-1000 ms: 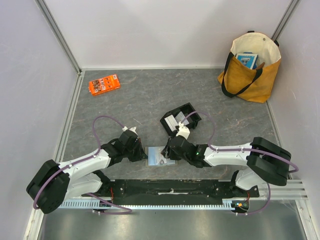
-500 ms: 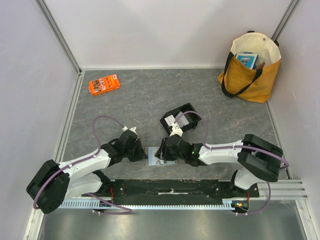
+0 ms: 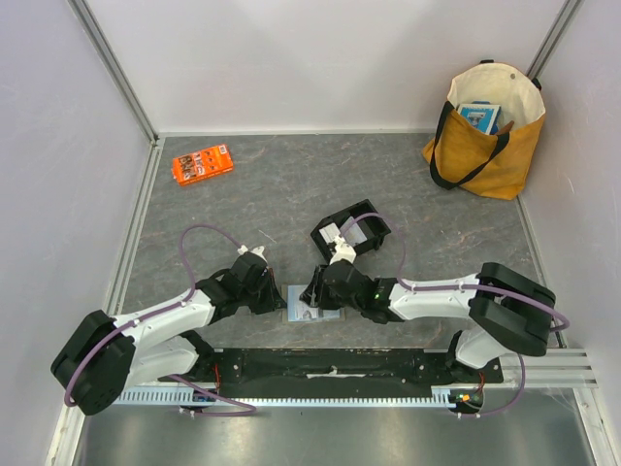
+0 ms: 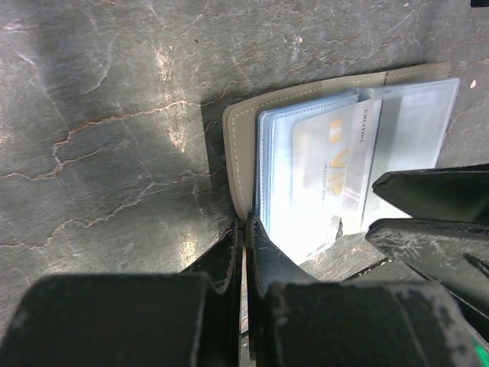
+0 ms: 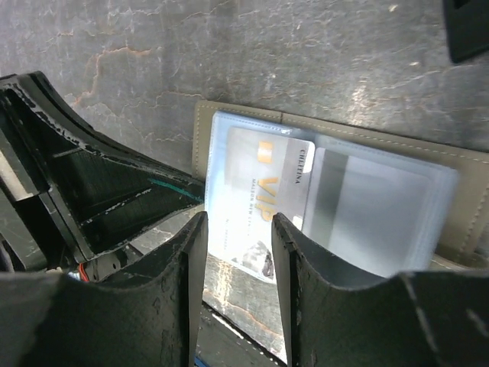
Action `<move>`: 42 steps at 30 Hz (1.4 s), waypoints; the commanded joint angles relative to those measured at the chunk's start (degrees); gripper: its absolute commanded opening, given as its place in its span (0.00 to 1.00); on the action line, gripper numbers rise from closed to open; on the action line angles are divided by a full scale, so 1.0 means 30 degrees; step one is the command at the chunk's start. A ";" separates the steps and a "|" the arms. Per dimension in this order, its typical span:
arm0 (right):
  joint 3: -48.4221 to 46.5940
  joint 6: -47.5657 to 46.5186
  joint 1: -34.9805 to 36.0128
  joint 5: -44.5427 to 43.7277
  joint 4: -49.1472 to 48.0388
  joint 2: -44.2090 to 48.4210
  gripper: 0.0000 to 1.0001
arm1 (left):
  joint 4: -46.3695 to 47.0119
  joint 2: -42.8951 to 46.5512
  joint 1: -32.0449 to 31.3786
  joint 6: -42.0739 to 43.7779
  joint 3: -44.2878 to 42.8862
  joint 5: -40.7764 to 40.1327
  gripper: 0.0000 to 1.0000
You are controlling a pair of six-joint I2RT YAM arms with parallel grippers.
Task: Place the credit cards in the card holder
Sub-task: Insert the credit card into the card holder.
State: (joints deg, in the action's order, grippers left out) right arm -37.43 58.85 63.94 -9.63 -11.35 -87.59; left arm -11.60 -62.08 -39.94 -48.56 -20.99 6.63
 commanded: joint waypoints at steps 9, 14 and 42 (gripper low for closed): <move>-0.0209 0.0100 0.0248 -0.0249 0.1209 -0.0714 0.46 | 0.0554 0.0129 -0.0074 -0.0074 -0.0063 0.0337 0.02; -0.0296 0.0363 0.0278 0.1304 -0.0518 -0.1504 0.46 | 0.0613 0.0128 -0.0074 -0.0104 -0.0121 0.0367 0.02; -0.1673 -0.3471 0.0249 -0.3262 0.3430 0.3119 0.58 | -0.0469 0.1007 -0.0074 0.0013 -0.0501 0.0075 0.02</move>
State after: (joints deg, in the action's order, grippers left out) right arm -39.62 53.36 64.66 -13.28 -4.73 -82.89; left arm -11.97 -60.36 -39.99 -48.56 -20.99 6.63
